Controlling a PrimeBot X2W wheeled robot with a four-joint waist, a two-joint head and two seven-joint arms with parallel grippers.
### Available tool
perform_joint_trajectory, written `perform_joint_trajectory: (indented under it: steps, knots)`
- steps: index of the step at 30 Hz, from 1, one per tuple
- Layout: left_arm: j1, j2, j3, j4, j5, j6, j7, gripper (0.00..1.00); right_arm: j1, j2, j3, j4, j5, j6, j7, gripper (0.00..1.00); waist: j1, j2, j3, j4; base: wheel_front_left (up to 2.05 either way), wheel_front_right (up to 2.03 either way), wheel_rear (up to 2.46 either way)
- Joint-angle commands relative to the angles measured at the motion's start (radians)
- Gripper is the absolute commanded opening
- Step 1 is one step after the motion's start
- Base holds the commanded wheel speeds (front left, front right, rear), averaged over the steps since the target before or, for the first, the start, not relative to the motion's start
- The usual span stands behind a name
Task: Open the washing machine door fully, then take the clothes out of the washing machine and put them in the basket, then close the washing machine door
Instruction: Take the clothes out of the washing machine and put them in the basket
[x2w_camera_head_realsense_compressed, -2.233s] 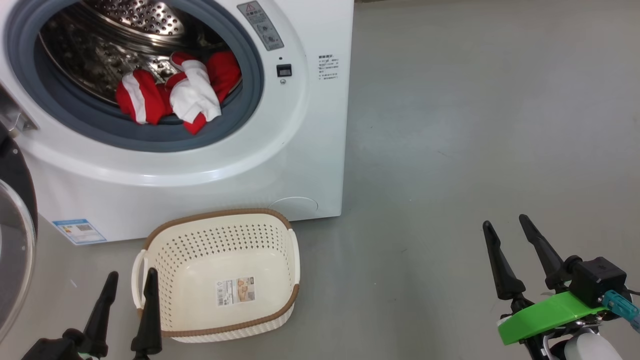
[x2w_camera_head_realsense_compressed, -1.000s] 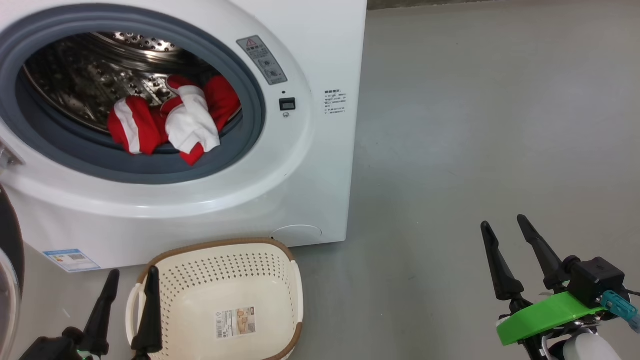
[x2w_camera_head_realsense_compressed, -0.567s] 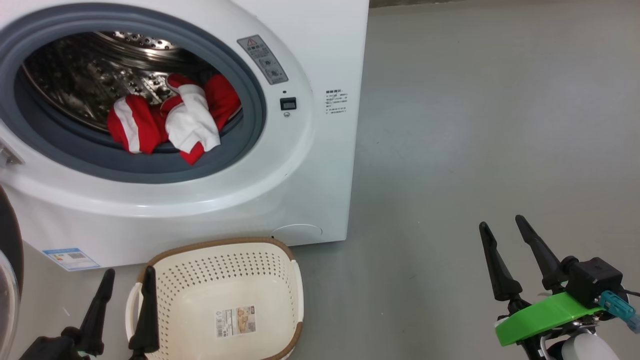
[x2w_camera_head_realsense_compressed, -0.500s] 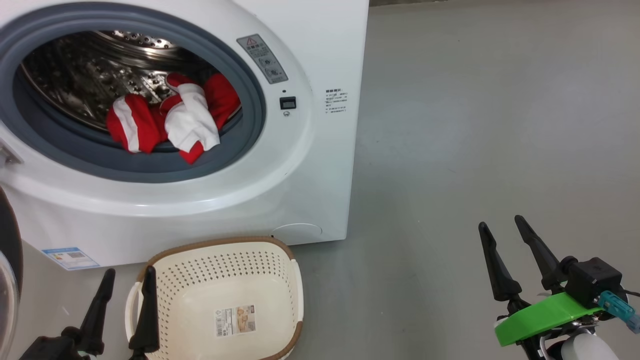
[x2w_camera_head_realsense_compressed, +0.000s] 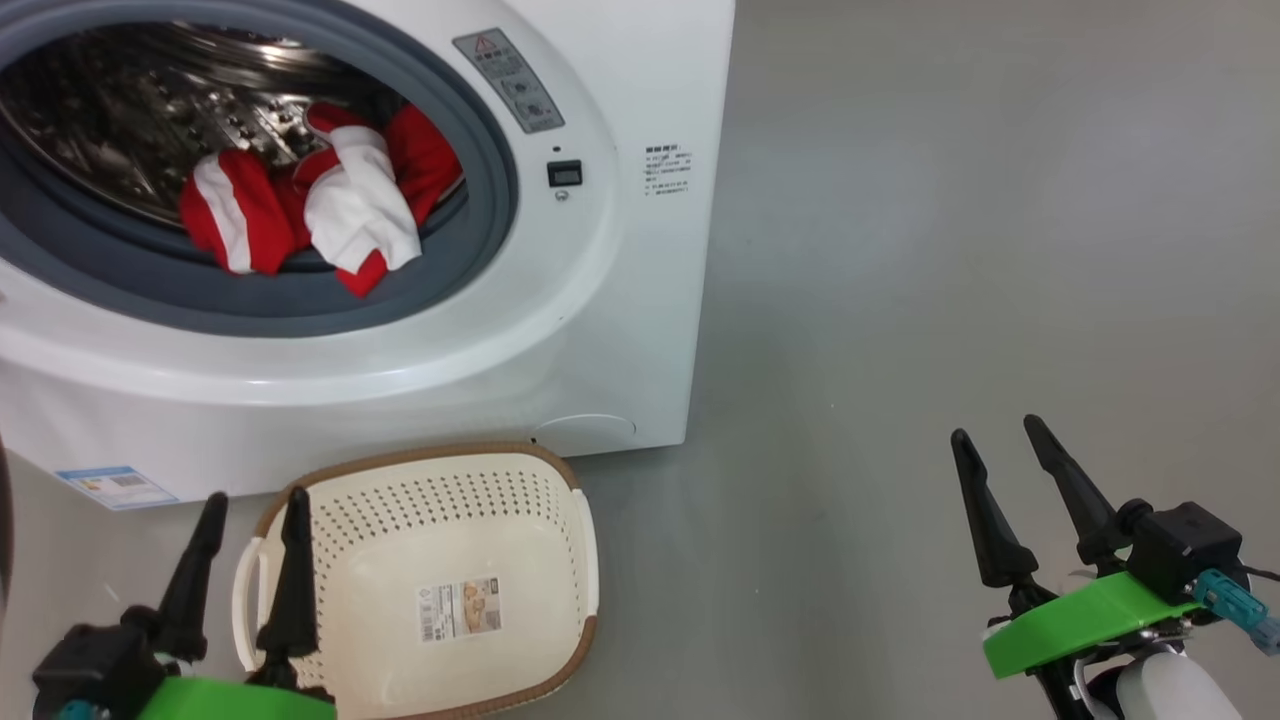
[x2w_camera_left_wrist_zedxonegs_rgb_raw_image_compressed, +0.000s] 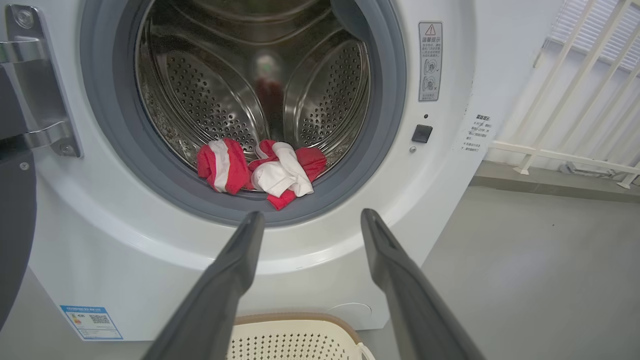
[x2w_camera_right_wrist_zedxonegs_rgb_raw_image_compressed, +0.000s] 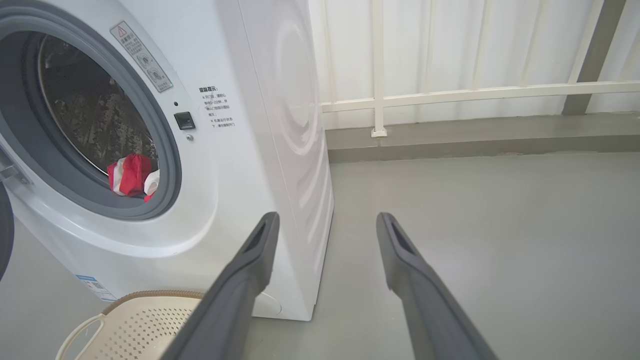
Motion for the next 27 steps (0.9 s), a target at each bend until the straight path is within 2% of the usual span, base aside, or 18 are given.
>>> perform_joint_trajectory:
  steps: [1, 13, 27]
  knots:
    - [-0.051, 0.021, 0.028, -0.011, 0.010, 0.002, -0.005, 1.00, -0.041, -0.005, 0.021, -0.029, -0.002, 0.006, -0.009, 1.00, 0.0000, 0.0000, 0.030, -0.008, 0.00, 0.00, 0.00]
    - [-0.289, 0.089, -0.022, 0.150, 0.018, 0.002, -0.005, 1.00, -0.099, 0.019, 0.022, -0.040, -0.004, 0.006, -0.009, 1.00, 0.0000, 0.0000, 0.154, -0.030, 0.00, 0.00, 0.00]
    - [-0.720, 0.226, -0.153, 0.504, -0.070, 0.002, 0.024, 1.00, -0.183, 0.050, 0.037, -0.053, -0.003, 0.006, -0.009, 1.00, 0.0000, 0.0000, 0.302, -0.081, 0.00, 0.00, 0.00]
